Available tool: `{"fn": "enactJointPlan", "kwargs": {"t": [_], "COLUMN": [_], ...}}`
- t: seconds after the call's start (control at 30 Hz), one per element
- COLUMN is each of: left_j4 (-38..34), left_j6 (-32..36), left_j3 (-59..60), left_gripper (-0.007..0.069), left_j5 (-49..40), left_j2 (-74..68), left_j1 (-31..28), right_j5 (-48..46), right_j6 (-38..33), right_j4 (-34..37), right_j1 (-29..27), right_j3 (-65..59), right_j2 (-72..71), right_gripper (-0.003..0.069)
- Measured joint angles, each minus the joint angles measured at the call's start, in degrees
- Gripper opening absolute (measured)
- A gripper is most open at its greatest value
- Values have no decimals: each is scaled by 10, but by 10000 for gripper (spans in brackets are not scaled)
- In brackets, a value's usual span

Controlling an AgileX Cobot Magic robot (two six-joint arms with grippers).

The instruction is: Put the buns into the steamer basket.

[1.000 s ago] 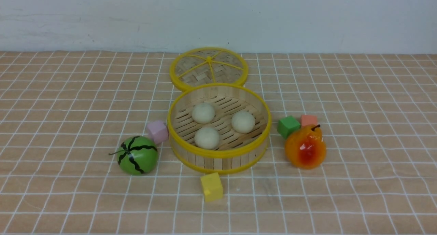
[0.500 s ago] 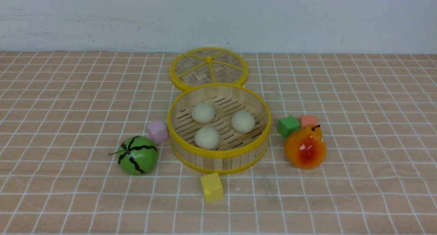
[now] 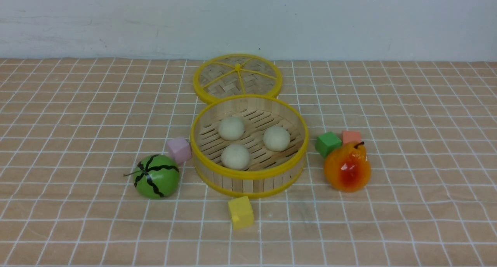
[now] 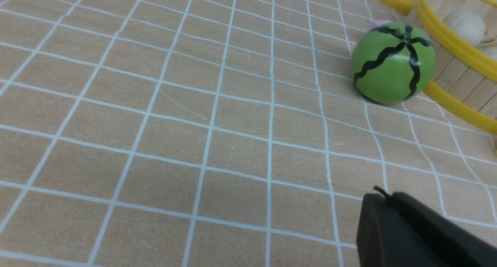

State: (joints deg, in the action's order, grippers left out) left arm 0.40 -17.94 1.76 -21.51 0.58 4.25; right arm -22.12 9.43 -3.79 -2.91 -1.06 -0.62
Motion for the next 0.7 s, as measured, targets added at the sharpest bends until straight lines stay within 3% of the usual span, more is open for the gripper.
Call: {"fn": "enactJointPlan", "kwargs": {"t": [0.7], "left_j4": [0], "left_j6": [0], "left_j3": [0], "left_gripper": [37], "left_j5": [0], "left_j2": [0], "left_j1": [0], "right_j5": [0], "right_j6": [0], "right_j4": [0], "right_j1": [0], "right_j3": [0], "right_j2": [0], "right_gripper": [241]}}
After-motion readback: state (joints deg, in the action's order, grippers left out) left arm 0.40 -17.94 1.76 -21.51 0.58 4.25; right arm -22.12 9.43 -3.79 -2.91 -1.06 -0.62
